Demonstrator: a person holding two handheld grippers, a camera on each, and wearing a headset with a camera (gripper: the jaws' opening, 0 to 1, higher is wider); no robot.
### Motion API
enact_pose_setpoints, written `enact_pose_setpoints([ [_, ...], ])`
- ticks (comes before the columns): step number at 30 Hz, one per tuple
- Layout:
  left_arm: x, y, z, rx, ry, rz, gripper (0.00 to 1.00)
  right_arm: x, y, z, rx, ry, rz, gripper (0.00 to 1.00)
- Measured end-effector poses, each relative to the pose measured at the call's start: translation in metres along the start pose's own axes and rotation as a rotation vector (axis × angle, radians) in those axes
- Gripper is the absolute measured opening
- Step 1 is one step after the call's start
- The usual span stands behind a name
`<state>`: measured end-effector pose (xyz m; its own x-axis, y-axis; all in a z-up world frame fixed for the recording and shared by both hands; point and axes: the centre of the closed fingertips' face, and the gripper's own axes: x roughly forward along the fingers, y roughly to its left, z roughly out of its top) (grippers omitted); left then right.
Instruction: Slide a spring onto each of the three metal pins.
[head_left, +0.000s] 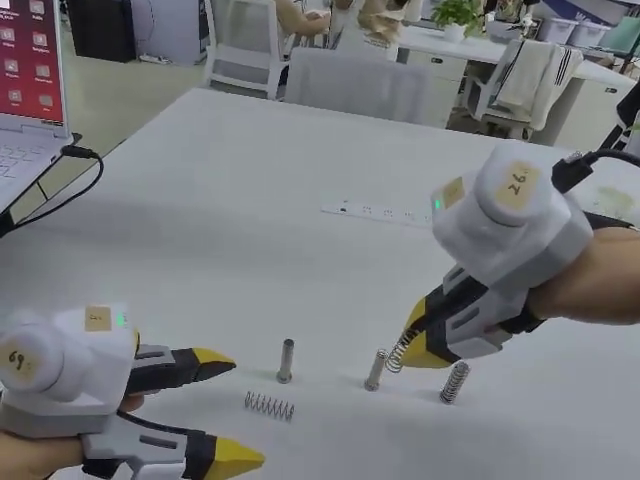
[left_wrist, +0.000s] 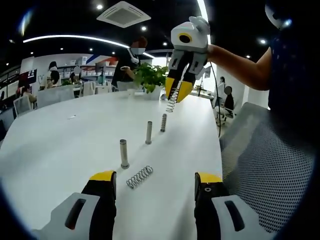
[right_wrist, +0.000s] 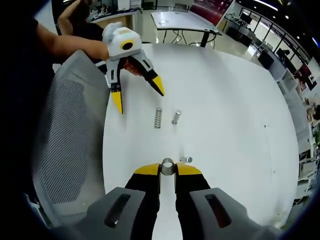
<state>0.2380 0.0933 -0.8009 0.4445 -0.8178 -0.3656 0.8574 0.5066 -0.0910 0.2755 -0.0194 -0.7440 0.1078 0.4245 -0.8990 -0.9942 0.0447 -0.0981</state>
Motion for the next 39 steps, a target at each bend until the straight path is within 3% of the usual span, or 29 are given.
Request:
enact_pose_setpoints([
  [15, -0.002, -0.001, -0.001, -0.002, -0.001, 0.000, 0.59, 0.011, -0.023, -0.003, 0.013, 0.032, -0.052, 0.08],
  [39, -0.004, -0.001, -0.004, -0.003, 0.005, -0.006, 0.58, 0.034, -0.036, -0.009, 0.038, 0.055, -0.026, 0.08],
])
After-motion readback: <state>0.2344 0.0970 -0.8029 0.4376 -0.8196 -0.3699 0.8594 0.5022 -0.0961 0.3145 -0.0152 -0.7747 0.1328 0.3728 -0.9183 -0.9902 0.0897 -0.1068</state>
